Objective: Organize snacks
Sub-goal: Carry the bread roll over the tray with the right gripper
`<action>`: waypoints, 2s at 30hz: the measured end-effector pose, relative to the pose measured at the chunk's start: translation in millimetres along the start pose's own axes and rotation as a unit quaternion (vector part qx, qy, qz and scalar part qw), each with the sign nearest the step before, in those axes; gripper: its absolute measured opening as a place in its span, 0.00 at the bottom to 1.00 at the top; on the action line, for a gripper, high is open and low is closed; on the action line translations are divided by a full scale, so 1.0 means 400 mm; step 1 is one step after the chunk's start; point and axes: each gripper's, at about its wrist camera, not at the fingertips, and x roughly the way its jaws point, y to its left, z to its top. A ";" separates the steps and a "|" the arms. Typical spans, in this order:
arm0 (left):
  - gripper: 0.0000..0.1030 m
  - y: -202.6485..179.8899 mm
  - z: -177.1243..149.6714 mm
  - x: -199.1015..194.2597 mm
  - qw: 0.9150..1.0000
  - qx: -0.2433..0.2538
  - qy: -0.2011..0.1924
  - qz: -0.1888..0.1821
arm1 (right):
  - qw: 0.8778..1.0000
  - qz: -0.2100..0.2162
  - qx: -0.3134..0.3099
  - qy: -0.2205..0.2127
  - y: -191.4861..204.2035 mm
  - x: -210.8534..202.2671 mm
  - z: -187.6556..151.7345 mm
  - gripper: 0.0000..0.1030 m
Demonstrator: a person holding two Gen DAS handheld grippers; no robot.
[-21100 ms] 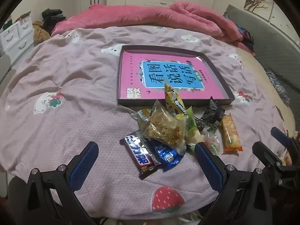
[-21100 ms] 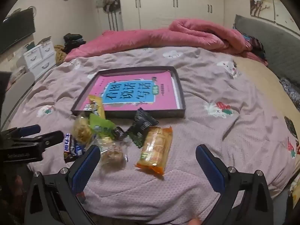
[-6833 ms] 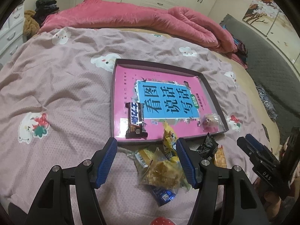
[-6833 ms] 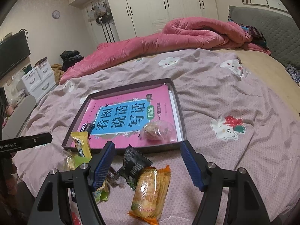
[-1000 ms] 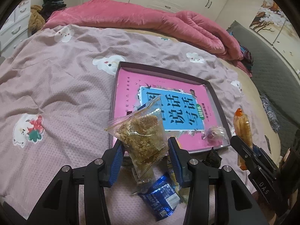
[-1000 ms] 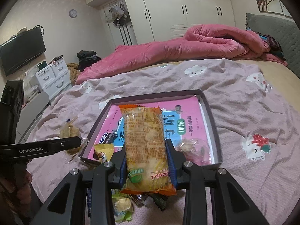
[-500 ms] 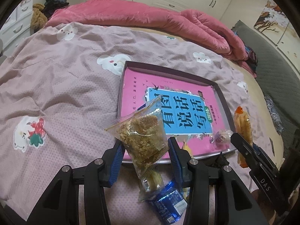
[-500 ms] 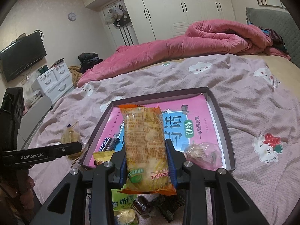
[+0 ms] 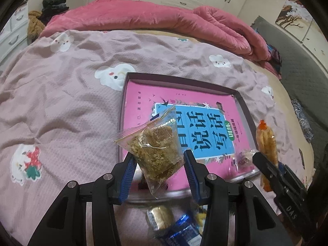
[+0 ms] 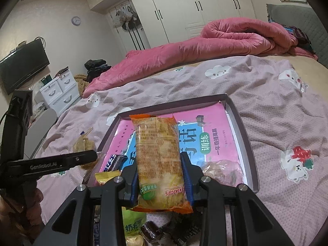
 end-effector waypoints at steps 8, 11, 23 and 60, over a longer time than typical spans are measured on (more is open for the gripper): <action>0.47 -0.032 0.047 0.044 1.000 0.016 0.013 -0.018 | 1.000 0.004 0.001 0.010 -0.001 0.031 0.003 0.34; 0.47 -0.045 0.052 0.067 0.999 0.024 0.018 -0.018 | 1.000 0.005 0.003 0.014 -0.005 0.039 0.003 0.34; 0.47 -0.068 0.022 0.136 0.996 0.029 0.062 -0.054 | 0.999 -0.009 0.020 0.034 -0.030 0.077 -0.001 0.34; 0.48 -0.086 -0.015 0.182 0.992 0.041 0.104 -0.064 | 0.995 -0.033 0.048 0.081 -0.086 0.164 -0.024 0.35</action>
